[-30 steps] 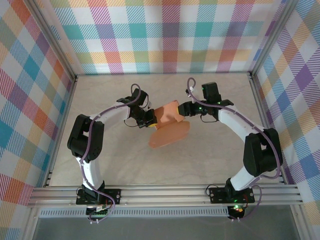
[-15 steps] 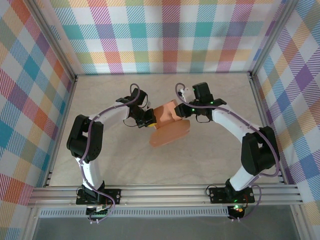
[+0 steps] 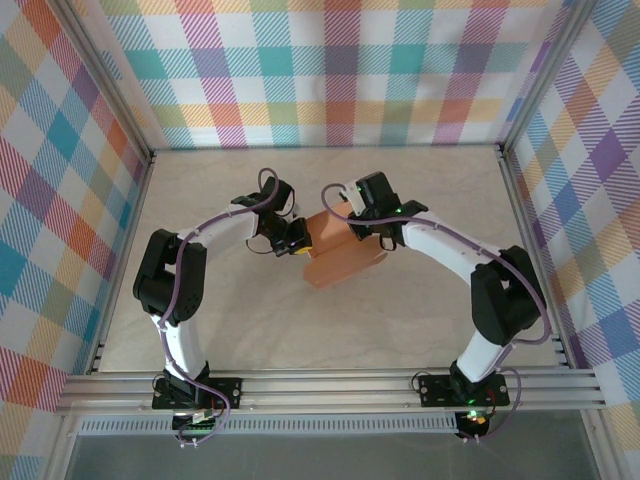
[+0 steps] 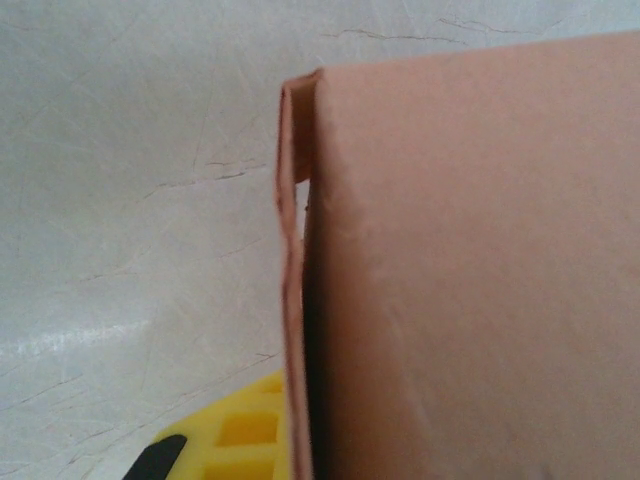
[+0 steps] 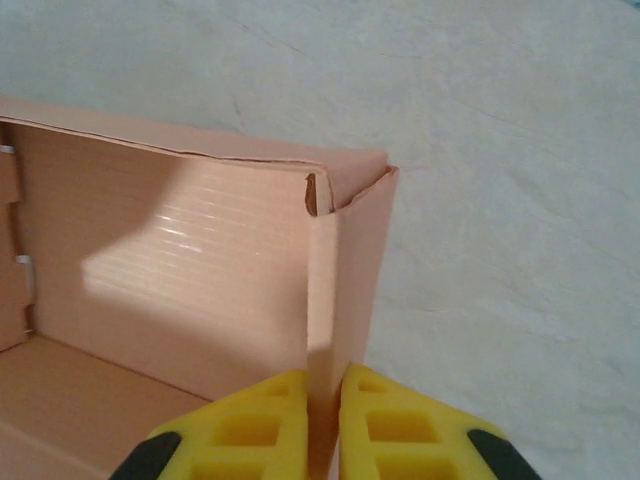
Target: Fold the paper box
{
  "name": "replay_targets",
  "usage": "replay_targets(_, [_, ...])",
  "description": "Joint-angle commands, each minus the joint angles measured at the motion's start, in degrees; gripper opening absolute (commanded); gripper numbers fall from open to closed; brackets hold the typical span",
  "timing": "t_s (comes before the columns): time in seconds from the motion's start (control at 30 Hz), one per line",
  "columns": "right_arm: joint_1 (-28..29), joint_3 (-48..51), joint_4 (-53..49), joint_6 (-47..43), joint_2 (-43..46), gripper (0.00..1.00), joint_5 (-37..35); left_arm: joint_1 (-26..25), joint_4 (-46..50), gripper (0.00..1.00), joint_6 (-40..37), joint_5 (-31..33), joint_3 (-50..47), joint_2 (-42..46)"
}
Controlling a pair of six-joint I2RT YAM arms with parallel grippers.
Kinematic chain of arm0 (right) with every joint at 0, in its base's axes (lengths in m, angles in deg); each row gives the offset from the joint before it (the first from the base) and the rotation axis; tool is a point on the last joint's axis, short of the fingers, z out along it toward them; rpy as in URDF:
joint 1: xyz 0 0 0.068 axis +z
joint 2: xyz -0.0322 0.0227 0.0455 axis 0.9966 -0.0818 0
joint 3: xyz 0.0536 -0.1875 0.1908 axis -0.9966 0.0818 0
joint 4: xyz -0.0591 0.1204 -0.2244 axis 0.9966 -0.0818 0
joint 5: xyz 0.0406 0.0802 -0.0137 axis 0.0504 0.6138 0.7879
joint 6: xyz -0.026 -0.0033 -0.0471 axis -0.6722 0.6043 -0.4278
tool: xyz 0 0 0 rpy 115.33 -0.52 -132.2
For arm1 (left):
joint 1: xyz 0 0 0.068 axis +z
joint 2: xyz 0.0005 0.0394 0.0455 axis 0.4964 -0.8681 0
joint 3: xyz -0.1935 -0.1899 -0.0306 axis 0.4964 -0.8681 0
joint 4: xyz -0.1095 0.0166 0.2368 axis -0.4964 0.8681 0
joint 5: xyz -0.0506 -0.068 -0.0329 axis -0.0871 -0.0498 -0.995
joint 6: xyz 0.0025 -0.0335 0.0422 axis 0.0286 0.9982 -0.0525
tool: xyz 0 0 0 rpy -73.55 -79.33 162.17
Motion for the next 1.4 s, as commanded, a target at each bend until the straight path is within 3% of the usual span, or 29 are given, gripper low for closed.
replay_targets(0.0, [2.91,-1.77,-1.65,-0.95,-2.14,0.09,-6.23,-0.21,-2.46,0.0,-0.07,-4.0,1.13,2.52])
replay_targets(0.2, [5.54,-2.25,-1.12,-2.24,-3.92,0.05,-13.46,-0.64,-1.64,0.0,0.98,-3.46,1.81,2.09])
replay_targets(0.37, [7.9,-2.68,-0.14,-3.53,-5.22,0.05,-18.01,-0.99,1.62,0.0,3.61,0.53,3.56,1.26])
replay_targets(0.67, [9.33,-3.1,-0.74,-2.41,-6.22,0.05,-19.03,-1.53,7.92,0.0,6.74,3.2,7.62,-2.29])
replay_targets(1.07, [9.94,-4.37,-11.95,10.48,-6.09,0.05,-13.67,-1.78,23.46,0.0,4.53,2.19,10.17,-3.66])
replay_targets(1.37, [9.63,-1.06,-11.01,15.38,-6.18,0.07,-5.24,-2.4,24.12,0.0,4.55,1.91,8.66,-3.93])
